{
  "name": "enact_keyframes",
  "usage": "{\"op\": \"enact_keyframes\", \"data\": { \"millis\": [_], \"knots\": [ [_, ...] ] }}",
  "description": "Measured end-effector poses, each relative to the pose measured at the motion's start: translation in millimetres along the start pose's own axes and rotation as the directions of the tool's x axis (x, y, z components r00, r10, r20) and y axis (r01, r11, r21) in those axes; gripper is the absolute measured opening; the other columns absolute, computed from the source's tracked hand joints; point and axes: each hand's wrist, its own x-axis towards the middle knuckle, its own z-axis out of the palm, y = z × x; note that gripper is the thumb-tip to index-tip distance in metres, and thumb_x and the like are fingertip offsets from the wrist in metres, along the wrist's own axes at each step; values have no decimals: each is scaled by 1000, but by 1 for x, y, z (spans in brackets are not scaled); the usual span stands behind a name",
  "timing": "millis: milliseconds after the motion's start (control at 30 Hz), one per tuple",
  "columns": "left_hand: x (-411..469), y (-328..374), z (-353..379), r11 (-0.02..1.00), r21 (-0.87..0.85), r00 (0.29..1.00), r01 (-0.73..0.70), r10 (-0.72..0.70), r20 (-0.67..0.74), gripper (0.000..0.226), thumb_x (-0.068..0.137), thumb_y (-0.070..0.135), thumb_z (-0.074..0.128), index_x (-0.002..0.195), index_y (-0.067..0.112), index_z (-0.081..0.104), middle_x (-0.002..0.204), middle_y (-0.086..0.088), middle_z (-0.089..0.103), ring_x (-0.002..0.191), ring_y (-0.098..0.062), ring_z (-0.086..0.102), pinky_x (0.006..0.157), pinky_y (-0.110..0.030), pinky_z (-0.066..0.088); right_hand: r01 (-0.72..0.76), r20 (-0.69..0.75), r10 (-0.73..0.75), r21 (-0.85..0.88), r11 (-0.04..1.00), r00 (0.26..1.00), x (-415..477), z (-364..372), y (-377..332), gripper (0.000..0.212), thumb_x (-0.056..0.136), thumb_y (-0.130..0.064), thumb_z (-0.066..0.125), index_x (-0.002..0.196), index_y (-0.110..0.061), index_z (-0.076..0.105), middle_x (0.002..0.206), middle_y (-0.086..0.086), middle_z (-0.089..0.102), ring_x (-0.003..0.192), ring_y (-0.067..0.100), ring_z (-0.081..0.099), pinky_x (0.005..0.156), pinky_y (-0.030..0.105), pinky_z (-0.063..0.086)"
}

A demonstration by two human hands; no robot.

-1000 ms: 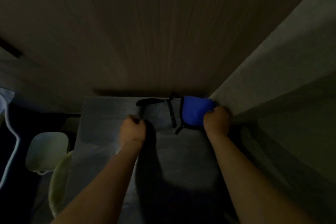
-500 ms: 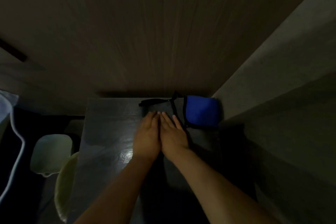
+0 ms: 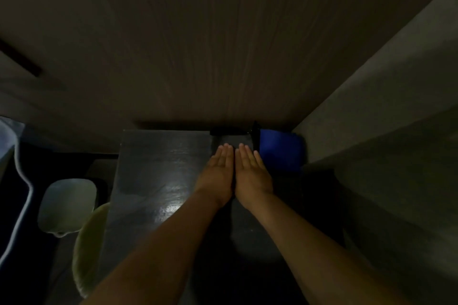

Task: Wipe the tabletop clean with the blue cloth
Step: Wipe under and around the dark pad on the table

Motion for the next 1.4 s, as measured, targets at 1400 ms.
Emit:
{"op": "enact_keyframes", "data": {
  "millis": [1400],
  "knots": [
    [-45, -204, -57, 935, 296, 949, 198, -258, 180, 67, 102, 31, 23, 149, 4, -15, 157, -13, -21, 147, -24, -17, 121, -35, -1, 174, 106, -165, -89, 981, 981, 78, -33, -211, 60, 103, -33, 20, 154, -11, -4, 162, 6, -8, 149, 18, -9, 119, 37, -11]
  ]
}}
